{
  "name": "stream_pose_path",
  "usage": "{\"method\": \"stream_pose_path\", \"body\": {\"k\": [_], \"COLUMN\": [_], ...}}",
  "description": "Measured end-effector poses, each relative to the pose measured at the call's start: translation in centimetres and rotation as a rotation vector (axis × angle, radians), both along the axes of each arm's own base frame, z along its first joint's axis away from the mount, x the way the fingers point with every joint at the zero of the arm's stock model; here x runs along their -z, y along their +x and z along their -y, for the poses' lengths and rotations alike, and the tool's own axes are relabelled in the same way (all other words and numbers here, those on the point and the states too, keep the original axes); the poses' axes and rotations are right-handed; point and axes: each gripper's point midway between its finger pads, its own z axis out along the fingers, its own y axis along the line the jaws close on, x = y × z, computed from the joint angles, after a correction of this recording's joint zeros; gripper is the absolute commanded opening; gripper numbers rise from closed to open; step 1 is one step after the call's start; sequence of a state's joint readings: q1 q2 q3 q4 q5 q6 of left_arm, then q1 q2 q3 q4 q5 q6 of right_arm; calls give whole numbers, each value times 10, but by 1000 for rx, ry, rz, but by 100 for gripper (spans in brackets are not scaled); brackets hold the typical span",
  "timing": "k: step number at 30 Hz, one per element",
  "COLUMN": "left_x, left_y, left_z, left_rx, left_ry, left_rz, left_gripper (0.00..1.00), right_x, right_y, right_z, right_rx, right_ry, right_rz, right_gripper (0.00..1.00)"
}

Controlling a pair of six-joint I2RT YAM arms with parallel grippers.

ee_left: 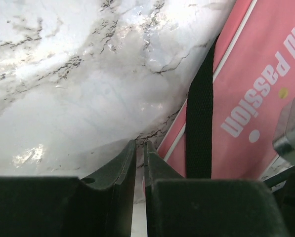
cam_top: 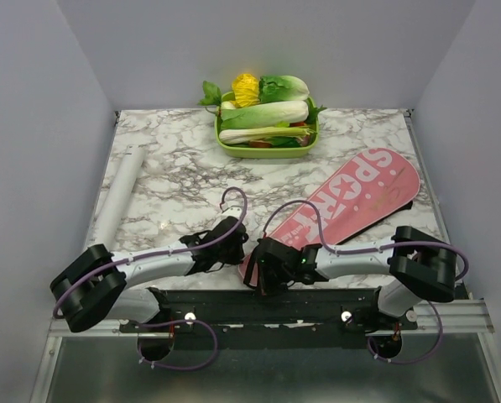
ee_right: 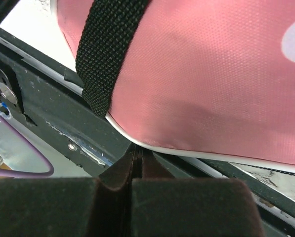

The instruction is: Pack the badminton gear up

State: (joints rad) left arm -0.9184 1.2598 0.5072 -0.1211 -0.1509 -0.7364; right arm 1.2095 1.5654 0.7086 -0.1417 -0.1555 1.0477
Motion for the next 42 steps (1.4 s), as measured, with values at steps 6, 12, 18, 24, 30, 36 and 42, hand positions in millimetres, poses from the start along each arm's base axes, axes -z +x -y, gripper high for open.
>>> {"method": "stream_pose_path", "body": {"k": [6, 12, 18, 24, 30, 36, 42], "left_x": [5, 7, 5, 1, -5, -18, -19], "left_y": [0, -18, -38, -46, -50, -49, -55], "left_z": [10, 25, 37, 39, 35, 36, 17], "left_rx": [21, 56, 64, 51, 48, 71, 79], "left_ry": [-3, -31, -97, -135, -125, -96, -26], "left_rz": [3, 36, 42, 64, 80, 86, 67], "left_gripper": [17, 17, 17, 17, 18, 19, 29], "right_x": [1, 2, 0, 2, -1, -24, -78], "right_y": [-2, -6, -12, -12, -10, 8, 28], "right_z": [-3, -2, -10, -10, -12, -3, 6], "right_rx": [14, 58, 100, 136, 144, 194, 255], "right_ry": [-22, -48, -62, -75, -67, -43, 74], "right_rz": [-5, -30, -48, -33, -24, 59, 179], "right_gripper": [1, 1, 1, 4, 39, 53, 68]}}
